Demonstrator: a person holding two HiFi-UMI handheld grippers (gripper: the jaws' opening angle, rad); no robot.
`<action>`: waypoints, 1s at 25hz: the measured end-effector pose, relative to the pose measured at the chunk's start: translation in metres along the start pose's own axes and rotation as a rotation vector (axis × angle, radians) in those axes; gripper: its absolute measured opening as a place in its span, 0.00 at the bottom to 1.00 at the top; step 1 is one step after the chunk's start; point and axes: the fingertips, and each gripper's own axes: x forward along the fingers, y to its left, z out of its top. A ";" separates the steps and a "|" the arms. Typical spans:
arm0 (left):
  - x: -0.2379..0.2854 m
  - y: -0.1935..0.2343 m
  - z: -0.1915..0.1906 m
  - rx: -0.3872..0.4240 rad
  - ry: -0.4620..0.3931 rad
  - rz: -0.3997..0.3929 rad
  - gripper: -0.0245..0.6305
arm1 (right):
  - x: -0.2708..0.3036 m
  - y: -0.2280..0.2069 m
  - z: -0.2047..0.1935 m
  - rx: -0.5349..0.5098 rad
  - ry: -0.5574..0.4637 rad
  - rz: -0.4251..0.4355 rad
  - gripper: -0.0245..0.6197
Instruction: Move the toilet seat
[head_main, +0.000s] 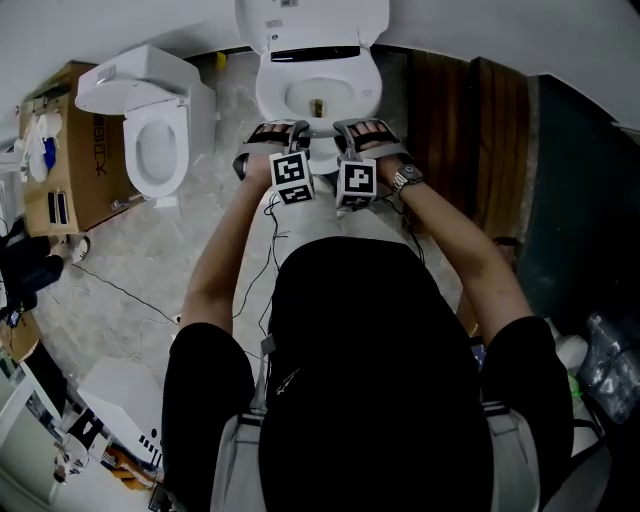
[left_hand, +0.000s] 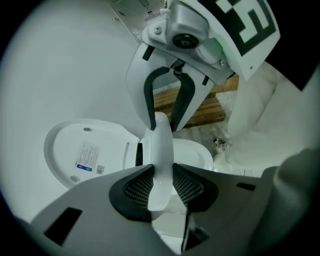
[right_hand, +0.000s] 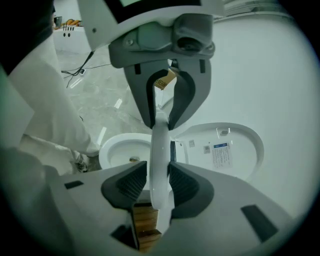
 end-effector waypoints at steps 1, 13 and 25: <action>-0.001 0.003 0.001 0.000 -0.004 -0.005 0.23 | -0.002 -0.004 0.000 0.006 0.008 -0.011 0.27; -0.015 0.049 0.003 0.014 -0.077 -0.013 0.23 | -0.008 -0.045 -0.005 0.096 0.014 0.049 0.23; -0.027 0.086 0.000 0.026 -0.090 -0.025 0.22 | -0.009 -0.096 -0.008 0.133 0.032 -0.012 0.23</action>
